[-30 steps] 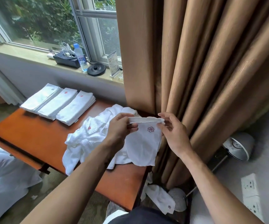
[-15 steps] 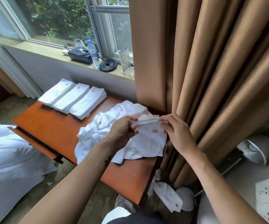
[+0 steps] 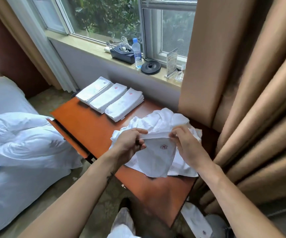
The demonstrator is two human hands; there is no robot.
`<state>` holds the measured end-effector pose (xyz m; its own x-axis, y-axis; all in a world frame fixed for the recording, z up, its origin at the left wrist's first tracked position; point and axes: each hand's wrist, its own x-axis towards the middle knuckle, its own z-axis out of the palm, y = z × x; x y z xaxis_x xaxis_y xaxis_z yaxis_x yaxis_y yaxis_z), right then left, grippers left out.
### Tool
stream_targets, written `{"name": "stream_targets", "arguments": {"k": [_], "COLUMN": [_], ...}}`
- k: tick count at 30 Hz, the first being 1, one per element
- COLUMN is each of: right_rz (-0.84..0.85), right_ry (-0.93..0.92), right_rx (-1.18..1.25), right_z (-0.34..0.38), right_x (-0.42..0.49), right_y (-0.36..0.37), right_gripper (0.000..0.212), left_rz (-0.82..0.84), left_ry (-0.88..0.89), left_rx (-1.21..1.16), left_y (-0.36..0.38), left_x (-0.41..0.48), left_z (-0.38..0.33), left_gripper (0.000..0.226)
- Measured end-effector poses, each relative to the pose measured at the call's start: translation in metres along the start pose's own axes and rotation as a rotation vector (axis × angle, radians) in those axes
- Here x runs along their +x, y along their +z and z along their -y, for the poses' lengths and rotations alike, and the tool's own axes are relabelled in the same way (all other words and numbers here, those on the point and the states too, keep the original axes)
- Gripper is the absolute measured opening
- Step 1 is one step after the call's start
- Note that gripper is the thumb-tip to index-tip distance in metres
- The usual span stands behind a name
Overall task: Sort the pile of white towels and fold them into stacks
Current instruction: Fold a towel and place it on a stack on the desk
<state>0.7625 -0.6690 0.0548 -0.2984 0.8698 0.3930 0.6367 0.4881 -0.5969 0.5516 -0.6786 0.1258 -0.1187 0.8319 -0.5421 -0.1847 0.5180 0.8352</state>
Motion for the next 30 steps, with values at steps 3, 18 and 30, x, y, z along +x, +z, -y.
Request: {"name": "stream_targets", "arguments": {"k": [3,18,30], "right_rz": [0.063,0.273,0.309], "right_ry": [-0.010,0.143,0.215], "right_rx": [-0.023,-0.119,-0.078], "right_z": [0.007,0.110,0.186], "right_x": [0.017,0.176,0.274], "right_y": [0.019,0.167,0.247], "right_gripper": [0.006,0.020,0.025], "left_rz": [0.004,0.156,0.069], "left_ry": [-0.005,-0.007,0.329], "left_rx": [-0.009,-0.095,-0.010], "left_y": [-0.025,-0.228,-0.348], "left_x": [0.012,0.130,0.177], "left_z": [-0.008,-0.099,-0.134], "left_gripper": [0.041,0.036,0.024]}}
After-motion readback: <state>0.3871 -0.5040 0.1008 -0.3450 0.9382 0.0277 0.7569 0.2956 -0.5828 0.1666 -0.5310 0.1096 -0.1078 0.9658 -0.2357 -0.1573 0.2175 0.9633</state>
